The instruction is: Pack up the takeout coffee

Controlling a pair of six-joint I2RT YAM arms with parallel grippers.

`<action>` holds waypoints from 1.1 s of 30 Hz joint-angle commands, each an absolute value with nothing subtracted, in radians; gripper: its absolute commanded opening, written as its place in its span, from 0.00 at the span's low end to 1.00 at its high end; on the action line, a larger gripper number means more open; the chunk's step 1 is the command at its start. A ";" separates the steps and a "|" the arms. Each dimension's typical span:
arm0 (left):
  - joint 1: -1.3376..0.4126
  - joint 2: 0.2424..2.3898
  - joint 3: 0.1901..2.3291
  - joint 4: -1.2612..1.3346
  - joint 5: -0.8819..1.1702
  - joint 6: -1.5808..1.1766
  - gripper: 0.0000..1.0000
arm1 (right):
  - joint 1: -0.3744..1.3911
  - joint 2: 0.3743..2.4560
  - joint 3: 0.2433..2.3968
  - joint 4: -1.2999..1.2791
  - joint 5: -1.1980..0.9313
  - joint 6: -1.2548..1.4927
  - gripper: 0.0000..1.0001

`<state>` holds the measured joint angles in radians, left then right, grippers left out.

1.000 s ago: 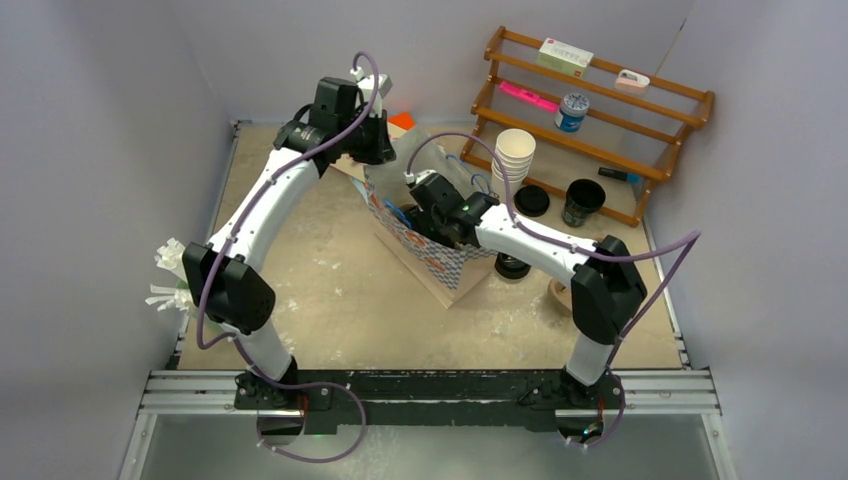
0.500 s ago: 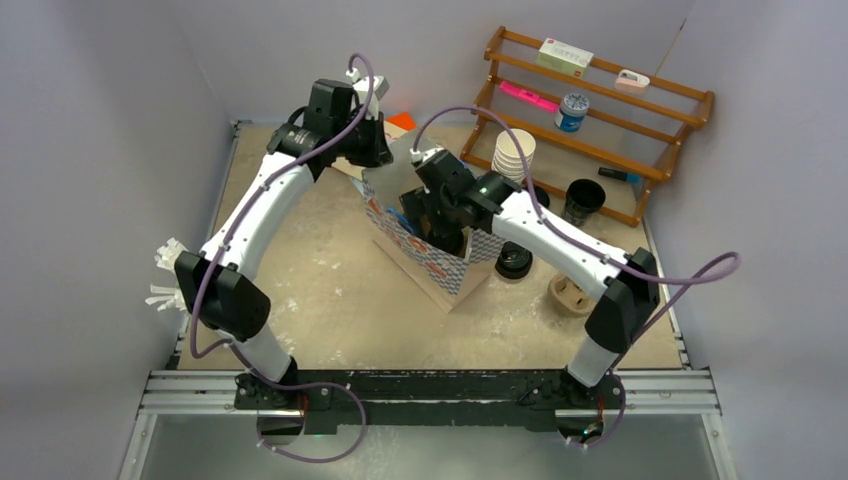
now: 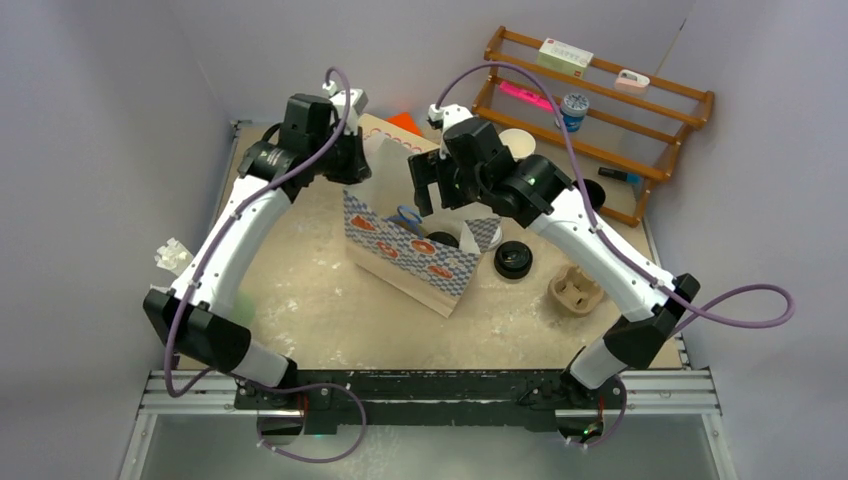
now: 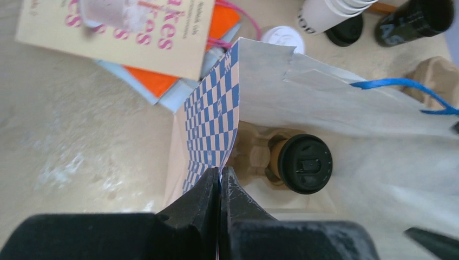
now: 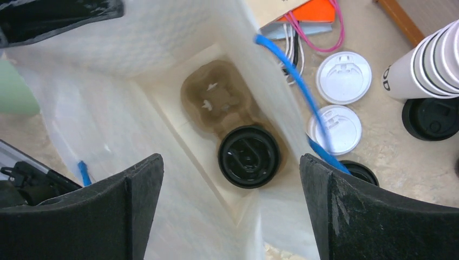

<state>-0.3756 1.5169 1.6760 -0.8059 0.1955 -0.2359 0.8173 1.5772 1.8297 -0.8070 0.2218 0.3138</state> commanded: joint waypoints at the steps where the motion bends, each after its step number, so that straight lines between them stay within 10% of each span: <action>1: -0.320 1.415 1.630 -0.897 0.046 -0.195 0.00 | 0.821 1.578 1.892 -0.864 0.291 0.322 0.95; 12: -0.112 1.369 1.575 -0.749 -0.172 -0.101 0.00 | 0.806 1.657 2.057 -1.050 0.533 0.403 0.94; 24: -0.002 1.539 1.583 -0.466 -0.215 -0.082 0.00 | 0.484 1.798 2.195 -1.137 0.445 0.596 0.61; 29: -0.002 1.550 1.635 -0.506 -0.191 -0.184 0.51 | 0.357 1.831 2.178 -1.074 0.429 0.689 0.58; 33: -0.001 1.514 1.675 -0.536 -0.150 -0.246 0.68 | 0.280 1.881 2.181 -1.011 0.379 0.748 0.49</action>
<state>-0.0048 1.5803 1.5921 -0.5636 -0.1890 -0.1574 0.3328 1.8465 2.1780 -1.0809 0.4316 0.6426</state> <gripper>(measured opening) 0.623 0.517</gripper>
